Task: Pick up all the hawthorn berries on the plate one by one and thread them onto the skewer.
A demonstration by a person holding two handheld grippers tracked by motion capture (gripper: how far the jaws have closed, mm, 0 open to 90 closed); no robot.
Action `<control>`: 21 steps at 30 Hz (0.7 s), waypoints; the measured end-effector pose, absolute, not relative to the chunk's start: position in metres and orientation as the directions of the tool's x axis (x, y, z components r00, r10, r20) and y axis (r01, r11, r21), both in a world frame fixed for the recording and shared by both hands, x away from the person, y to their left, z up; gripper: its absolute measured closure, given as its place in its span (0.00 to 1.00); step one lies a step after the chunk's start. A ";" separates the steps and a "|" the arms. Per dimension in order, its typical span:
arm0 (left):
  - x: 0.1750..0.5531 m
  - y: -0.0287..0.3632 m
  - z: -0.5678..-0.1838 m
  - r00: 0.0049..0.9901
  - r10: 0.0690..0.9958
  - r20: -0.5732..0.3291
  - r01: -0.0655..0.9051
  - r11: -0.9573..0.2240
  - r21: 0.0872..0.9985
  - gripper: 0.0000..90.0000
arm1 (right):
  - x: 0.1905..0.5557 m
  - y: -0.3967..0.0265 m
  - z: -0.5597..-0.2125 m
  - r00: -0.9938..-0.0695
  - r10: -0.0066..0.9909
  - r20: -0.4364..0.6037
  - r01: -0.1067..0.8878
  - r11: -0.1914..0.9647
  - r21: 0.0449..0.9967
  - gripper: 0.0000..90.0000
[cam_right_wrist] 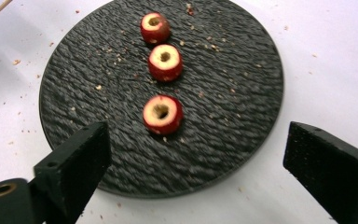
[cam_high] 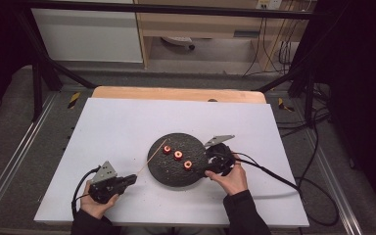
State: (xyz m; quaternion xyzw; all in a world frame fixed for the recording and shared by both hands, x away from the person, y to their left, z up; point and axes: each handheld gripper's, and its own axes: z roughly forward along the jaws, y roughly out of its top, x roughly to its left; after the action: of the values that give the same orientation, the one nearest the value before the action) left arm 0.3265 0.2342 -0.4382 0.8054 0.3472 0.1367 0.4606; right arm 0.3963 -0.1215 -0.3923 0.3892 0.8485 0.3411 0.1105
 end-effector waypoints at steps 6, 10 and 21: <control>0.327 0.234 -0.438 0.723 0.684 -0.098 0.432 -0.337 0.837 0.98 | 0.405 -0.105 -0.391 -0.674 0.733 0.095 0.611 0.480 0.630 0.17; 0.327 0.234 -0.438 0.721 0.686 -0.095 0.432 -0.338 0.836 0.98 | 0.411 -0.093 -0.394 -0.681 0.727 0.094 0.629 0.513 0.584 0.21; 0.327 0.233 -0.437 0.724 0.684 -0.090 0.429 -0.344 0.835 0.98 | 0.426 -0.070 -0.406 -0.711 0.698 0.088 0.644 0.595 0.481 0.41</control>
State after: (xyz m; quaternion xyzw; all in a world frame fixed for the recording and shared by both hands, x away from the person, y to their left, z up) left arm 0.3271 0.2335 -0.4374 0.8077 0.3447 0.1393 0.4576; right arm 0.4259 -0.0697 -0.4057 0.3762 0.8914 0.2468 0.0545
